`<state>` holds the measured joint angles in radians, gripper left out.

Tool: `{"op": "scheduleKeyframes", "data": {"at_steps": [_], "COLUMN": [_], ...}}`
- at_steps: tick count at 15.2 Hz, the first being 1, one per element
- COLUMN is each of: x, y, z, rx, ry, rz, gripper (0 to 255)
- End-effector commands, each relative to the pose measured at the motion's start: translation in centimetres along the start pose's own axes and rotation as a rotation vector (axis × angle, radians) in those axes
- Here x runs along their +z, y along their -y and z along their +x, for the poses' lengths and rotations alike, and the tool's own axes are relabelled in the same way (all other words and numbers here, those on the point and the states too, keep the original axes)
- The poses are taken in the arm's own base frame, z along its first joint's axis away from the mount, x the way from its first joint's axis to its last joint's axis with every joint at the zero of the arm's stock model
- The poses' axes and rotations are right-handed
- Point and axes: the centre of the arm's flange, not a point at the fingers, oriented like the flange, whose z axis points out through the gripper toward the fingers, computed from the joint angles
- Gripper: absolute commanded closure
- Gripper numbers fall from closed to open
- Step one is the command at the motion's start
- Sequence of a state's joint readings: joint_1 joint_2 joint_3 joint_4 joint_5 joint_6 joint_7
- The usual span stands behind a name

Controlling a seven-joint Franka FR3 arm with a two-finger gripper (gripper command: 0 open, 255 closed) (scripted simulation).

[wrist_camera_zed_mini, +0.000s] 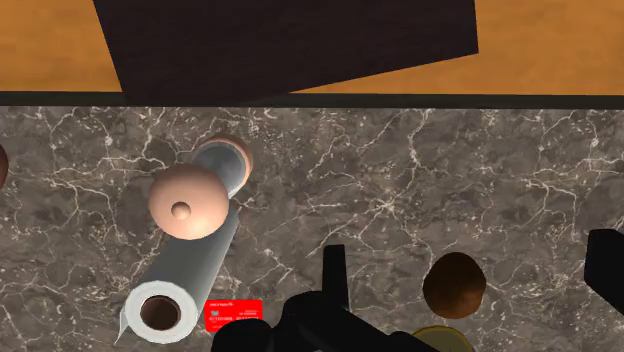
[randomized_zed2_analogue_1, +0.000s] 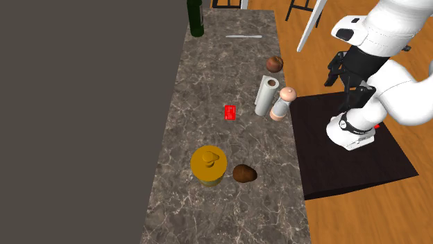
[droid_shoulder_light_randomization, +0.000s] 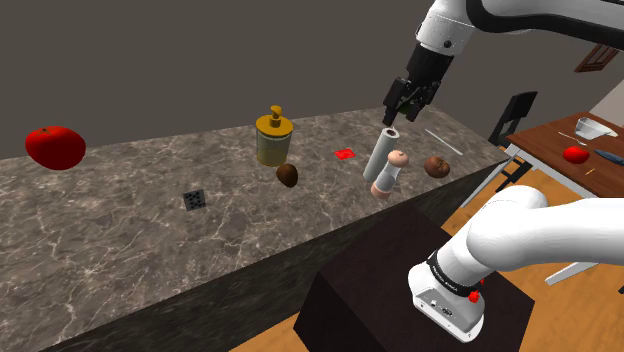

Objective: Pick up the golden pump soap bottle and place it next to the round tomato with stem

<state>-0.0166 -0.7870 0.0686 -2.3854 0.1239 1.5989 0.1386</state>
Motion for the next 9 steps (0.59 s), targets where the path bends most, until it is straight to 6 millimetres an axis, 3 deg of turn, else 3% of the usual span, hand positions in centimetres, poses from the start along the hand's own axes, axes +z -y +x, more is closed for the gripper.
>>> {"op": "scheduleKeyframes", "data": {"at_steps": [1,9], "x": [0.0,3.7], "y": [0.0,3.3], "z": [0.0,9.2], "rx": [0.000,0.012], "ry": [0.000,-0.017], "rz": [0.000,-0.023], "gripper": [0,0]}}
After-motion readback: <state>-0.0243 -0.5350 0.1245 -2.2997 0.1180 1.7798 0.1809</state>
